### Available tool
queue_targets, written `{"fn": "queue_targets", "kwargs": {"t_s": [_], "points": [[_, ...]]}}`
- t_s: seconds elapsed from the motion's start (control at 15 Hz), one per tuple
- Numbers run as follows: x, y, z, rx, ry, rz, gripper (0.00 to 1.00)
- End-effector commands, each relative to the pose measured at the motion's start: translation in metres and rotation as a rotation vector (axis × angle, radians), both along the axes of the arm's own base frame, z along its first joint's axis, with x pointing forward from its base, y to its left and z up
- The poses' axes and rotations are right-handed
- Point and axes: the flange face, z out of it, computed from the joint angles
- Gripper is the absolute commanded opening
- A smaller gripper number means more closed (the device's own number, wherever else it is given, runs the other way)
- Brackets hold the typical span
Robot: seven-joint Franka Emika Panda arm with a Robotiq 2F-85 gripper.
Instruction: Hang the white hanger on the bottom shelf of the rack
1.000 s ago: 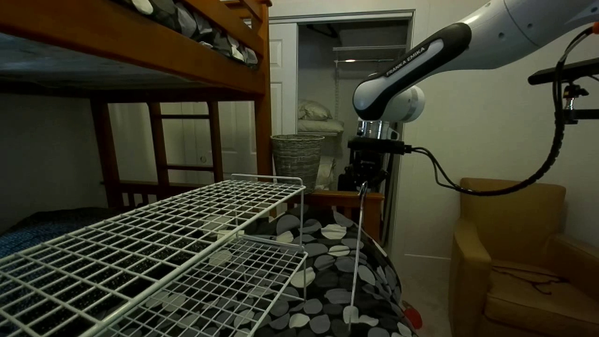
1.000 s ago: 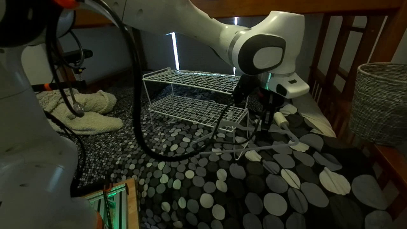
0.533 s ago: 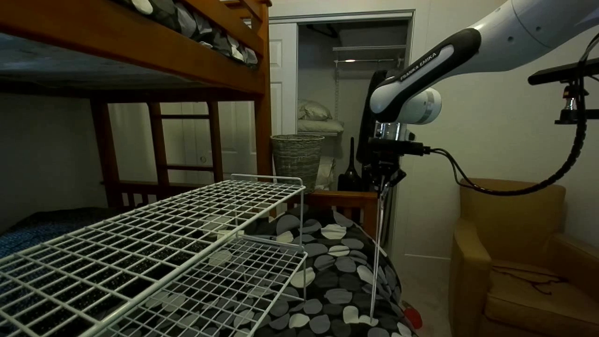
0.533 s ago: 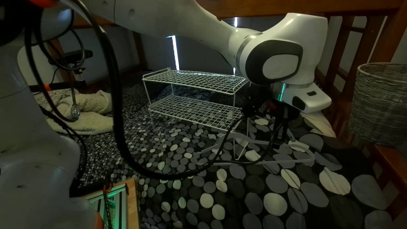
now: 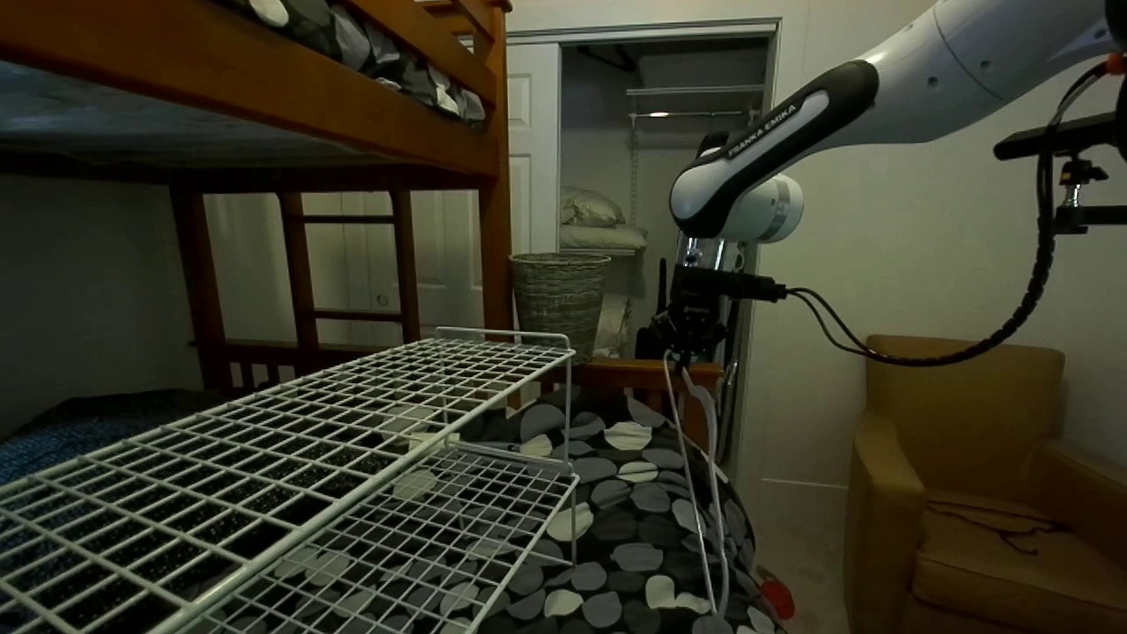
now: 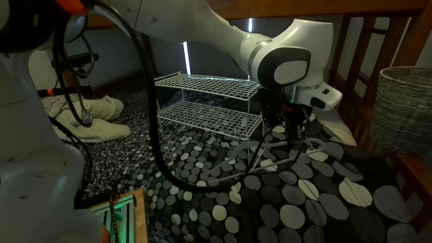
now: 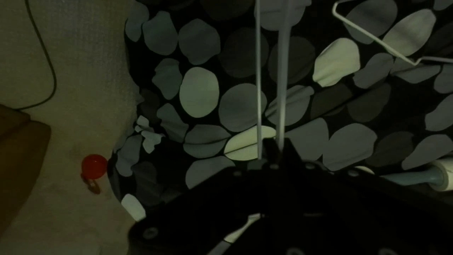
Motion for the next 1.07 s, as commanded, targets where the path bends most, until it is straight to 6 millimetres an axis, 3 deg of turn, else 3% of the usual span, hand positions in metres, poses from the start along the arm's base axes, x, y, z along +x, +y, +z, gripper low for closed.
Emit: {"fn": "queue_targets", "kwargs": {"t_s": [0.0,0.4,1.0], "points": [[0.002,0.002,-0.001,0.000,0.000,0.008,0.04],[0.014,0.009,-0.007,0.015,0.005,0.050,0.01],[0.087,0.076,-0.042,0.052,-0.010,0.408,0.01]]}}
